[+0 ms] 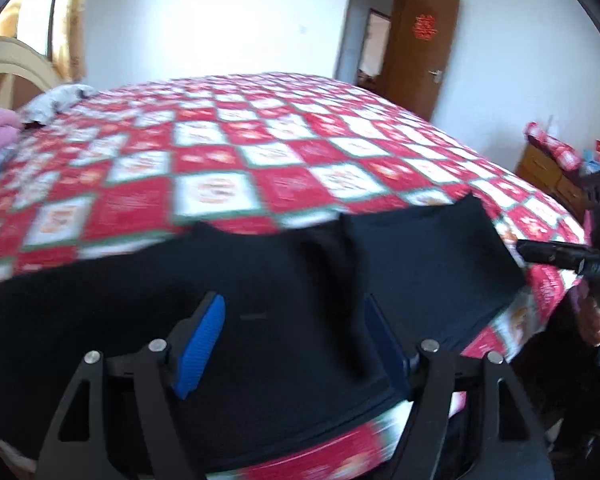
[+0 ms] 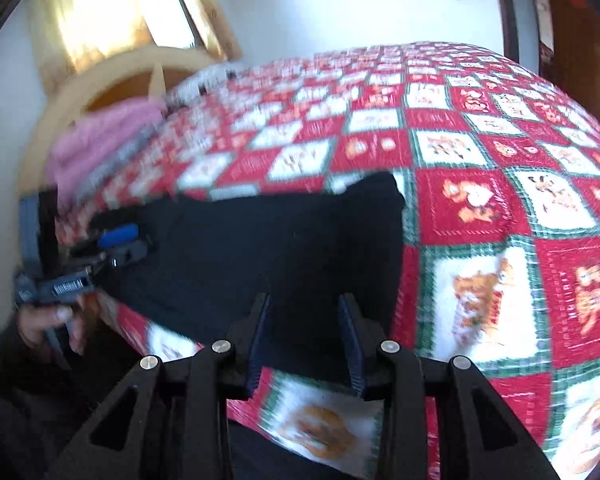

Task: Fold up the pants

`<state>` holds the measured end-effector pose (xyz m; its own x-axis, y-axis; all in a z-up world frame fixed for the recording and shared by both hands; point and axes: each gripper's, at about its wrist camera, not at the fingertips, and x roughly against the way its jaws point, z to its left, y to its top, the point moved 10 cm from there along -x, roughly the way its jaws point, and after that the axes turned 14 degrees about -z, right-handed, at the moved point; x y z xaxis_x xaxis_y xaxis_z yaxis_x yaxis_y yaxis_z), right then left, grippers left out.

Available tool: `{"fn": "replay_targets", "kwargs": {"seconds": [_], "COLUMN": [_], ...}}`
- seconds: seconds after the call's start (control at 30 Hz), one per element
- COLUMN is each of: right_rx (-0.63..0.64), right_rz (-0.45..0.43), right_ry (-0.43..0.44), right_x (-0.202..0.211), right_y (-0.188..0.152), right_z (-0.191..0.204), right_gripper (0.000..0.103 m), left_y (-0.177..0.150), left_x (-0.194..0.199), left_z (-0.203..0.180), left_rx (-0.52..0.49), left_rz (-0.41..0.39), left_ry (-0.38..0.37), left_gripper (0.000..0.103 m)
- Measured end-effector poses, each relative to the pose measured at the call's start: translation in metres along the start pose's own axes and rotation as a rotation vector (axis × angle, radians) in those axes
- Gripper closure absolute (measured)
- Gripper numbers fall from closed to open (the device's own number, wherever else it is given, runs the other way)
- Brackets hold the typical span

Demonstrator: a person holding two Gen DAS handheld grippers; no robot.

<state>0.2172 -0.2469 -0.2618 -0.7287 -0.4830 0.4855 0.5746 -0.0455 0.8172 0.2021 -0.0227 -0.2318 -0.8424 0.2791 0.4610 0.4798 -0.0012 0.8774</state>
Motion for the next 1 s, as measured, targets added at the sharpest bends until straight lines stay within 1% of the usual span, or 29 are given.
{"fn": "replay_targets", "kwargs": {"seconds": [0.03, 0.1, 0.17, 0.23, 0.27, 0.33, 0.37, 0.4, 0.5, 0.57, 0.6, 0.7, 0.77, 0.9, 1.0], "right_rx": [-0.032, -0.054, -0.033, -0.016, -0.017, -0.025, -0.028, -0.029, -0.025, -0.037, -0.043, -0.043, -0.034, -0.002, 0.037], "right_rz": [-0.017, -0.037, -0.045, -0.038, -0.035, -0.030, -0.032, -0.032, -0.048, -0.052, -0.051, -0.044, -0.051, -0.092, -0.111], "right_ry": [0.016, 0.023, 0.007, -0.004, -0.007, -0.017, -0.020, -0.020, -0.027, -0.024, -0.025, -0.035, -0.037, -0.017, 0.005], "right_x": [0.000, -0.003, -0.007, -0.010, -0.012, -0.016, -0.017, -0.017, -0.015, -0.014, -0.015, -0.017, -0.017, -0.012, -0.012], "right_y": [0.002, 0.004, 0.002, -0.002, -0.004, -0.008, -0.008, -0.009, -0.007, -0.006, -0.007, -0.009, -0.009, -0.004, -0.005], "right_z": [0.002, 0.006, 0.013, 0.018, 0.020, 0.021, 0.021, 0.019, 0.017, 0.015, 0.013, 0.010, 0.011, 0.023, 0.036], "right_gripper": [0.067, 0.067, 0.066, 0.066, 0.066, 0.065, 0.065, 0.065, 0.065, 0.065, 0.065, 0.065, 0.065, 0.065, 0.065], "left_y": [0.001, -0.001, -0.005, -0.007, -0.010, -0.019, -0.024, -0.029, -0.046, -0.054, -0.055, -0.052, -0.051, -0.054, -0.056], "left_x": [0.008, 0.019, 0.034, 0.049, 0.051, 0.053, 0.057, 0.060, 0.063, 0.061, 0.060, 0.059, 0.057, 0.052, 0.053], "left_z": [0.022, 0.061, 0.109, 0.158, 0.176, 0.212, 0.228, 0.240, 0.259, 0.263, 0.263, 0.252, 0.246, 0.237, 0.239], "left_rx": [-0.004, -0.007, 0.008, 0.041, 0.061, 0.114, 0.138, 0.164, 0.283, 0.379, 0.397, 0.353, 0.329, 0.250, 0.247], "left_rz": [-0.004, 0.002, 0.014, -0.002, 0.007, 0.034, 0.034, 0.032, 0.029, 0.010, -0.002, -0.010, -0.009, 0.018, 0.020], "left_ry": [0.041, 0.113, 0.215, 0.308, 0.339, 0.384, 0.421, 0.441, 0.405, 0.357, 0.352, 0.345, 0.326, 0.334, 0.325], "left_gripper": [0.025, 0.025, 0.025, 0.025, 0.023, 0.023, 0.023, 0.023, 0.023, 0.023, 0.023, 0.023, 0.023, 0.023, 0.026]}}
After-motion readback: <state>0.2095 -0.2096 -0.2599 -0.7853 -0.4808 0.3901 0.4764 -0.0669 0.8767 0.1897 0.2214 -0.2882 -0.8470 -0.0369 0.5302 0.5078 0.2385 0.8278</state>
